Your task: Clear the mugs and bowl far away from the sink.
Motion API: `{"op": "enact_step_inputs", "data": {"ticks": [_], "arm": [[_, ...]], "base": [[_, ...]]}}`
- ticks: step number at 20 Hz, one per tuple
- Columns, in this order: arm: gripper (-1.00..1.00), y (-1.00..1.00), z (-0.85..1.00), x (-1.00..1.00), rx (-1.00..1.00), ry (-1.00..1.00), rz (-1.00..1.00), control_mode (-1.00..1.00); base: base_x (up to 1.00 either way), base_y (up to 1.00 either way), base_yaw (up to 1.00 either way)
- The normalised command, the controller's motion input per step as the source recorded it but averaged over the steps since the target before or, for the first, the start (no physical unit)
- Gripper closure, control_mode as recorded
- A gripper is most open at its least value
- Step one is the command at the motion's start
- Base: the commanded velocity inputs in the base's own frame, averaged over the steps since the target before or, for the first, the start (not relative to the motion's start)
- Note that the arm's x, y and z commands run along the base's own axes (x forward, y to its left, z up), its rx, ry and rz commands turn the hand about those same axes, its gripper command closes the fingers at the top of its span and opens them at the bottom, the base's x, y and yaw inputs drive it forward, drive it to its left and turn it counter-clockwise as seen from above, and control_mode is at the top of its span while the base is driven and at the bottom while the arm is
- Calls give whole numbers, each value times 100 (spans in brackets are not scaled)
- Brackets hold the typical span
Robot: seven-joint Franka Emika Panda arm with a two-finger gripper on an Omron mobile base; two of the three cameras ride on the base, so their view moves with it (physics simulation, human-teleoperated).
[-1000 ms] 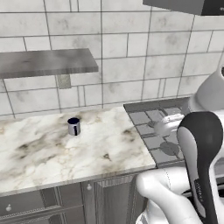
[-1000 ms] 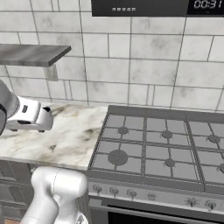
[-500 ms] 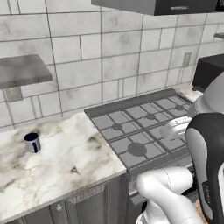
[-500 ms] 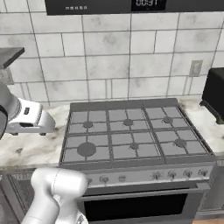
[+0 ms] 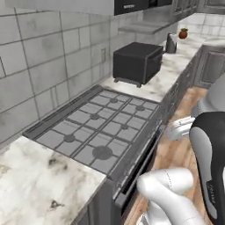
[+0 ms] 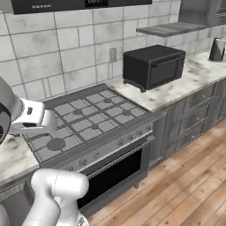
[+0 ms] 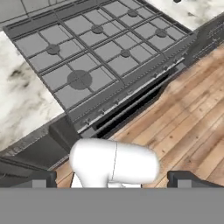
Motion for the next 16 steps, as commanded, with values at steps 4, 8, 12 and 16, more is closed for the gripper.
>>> {"op": "enact_step_inputs", "data": {"ticks": [4,8,12,16], "arm": [[-100,0,0,0,0,0,0,100],[-100,0,0,0,0,0,0,100],[-100,0,0,0,0,0,0,100],[-100,0,0,0,0,0,0,100]], "base": [[0,0,-100],[0,0,-100],[0,0,-100],[0,0,-100]]}}
